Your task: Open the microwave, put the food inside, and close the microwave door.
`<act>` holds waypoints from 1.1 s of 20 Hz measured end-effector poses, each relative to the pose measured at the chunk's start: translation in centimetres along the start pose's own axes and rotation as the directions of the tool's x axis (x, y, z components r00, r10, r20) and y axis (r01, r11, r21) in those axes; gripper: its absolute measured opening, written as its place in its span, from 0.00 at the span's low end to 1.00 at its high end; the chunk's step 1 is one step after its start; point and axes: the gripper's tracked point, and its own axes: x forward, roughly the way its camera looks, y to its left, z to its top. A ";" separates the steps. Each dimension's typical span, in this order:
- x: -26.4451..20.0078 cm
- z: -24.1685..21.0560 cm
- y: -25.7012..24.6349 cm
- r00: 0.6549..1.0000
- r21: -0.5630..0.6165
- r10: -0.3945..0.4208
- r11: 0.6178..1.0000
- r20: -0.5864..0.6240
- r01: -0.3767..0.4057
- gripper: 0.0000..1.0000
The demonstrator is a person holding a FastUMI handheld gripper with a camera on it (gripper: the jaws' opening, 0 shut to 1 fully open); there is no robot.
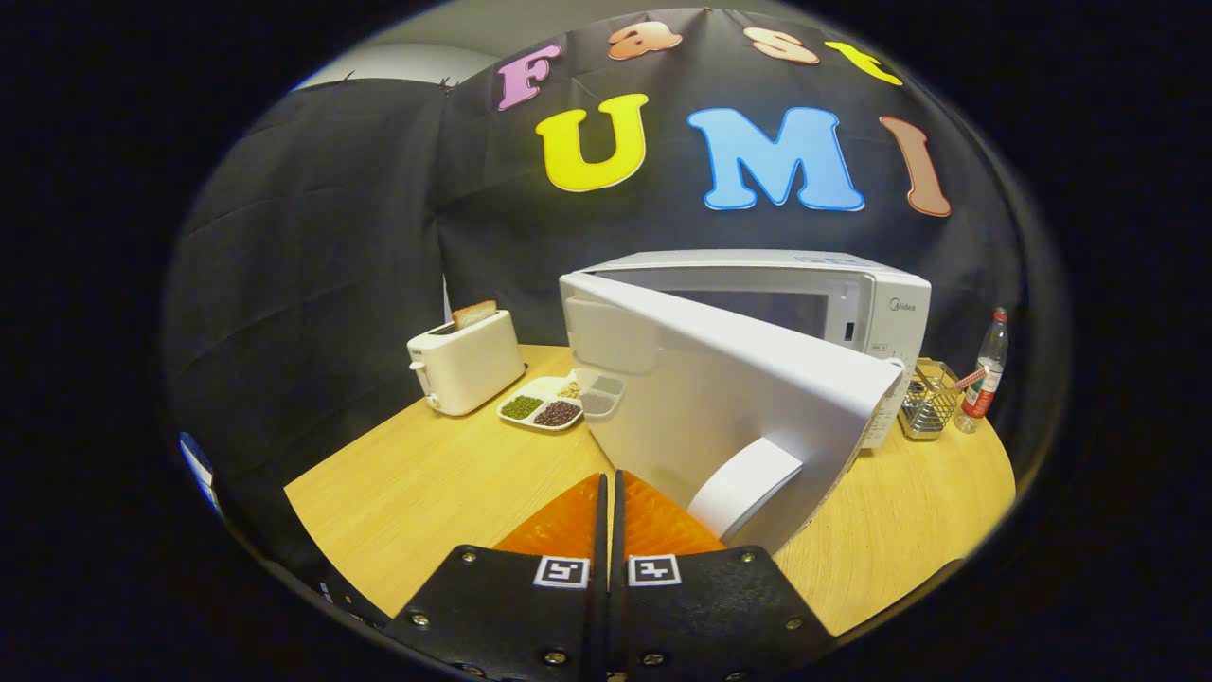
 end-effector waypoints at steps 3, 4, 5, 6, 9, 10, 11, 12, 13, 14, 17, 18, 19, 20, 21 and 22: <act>1.6 0.9 -2.6 0.999 0.013 -0.047 0.999 0.009 0.047 0.01; 2.2 1.3 -3.5 0.998 0.019 -0.063 0.998 0.012 0.063 0.01; 2.8 1.7 -4.5 0.997 0.026 -0.082 0.996 0.014 0.081 0.01; 3.5 2.1 -5.4 0.995 0.032 -0.101 0.994 0.016 0.100 0.01; 5.4 3.2 -7.9 0.989 0.054 -0.148 0.988 0.023 0.146 0.01; 6.2 3.4 -8.3 0.988 0.060 -0.156 0.986 0.021 0.154 0.01; 6.7 3.6 -9.1 0.985 0.057 -0.172 0.984 0.020 0.171 0.01; 7.3 3.9 -9.9 0.981 0.053 -0.191 0.980 0.020 0.189 0.01; 7.9 4.0 -10.3 0.979 0.056 -0.201 0.978 0.019 0.200 0.01; 8.5 4.3 -10.8 0.978 0.064 -0.208 0.976 0.019 0.206 0.01; 10.0 5.0 -12.2 0.972 0.074 -0.233 0.970 0.021 0.231 0.01; 10.4 5.2 -12.6 0.970 0.075 -0.240 0.968 0.023 0.238 0.01; 10.8 5.4 -13.1 0.968 0.075 -0.250 0.966 0.025 0.248 0.01; 11.2 5.6 -13.6 0.964 0.072 -0.263 0.963 0.026 0.261 0.01; 11.4 5.7 -14.0 0.962 0.072 -0.272 0.960 0.027 0.270 0.01; 11.7 5.8 -14.4 0.959 0.075 -0.282 0.957 0.026 0.280 0.01</act>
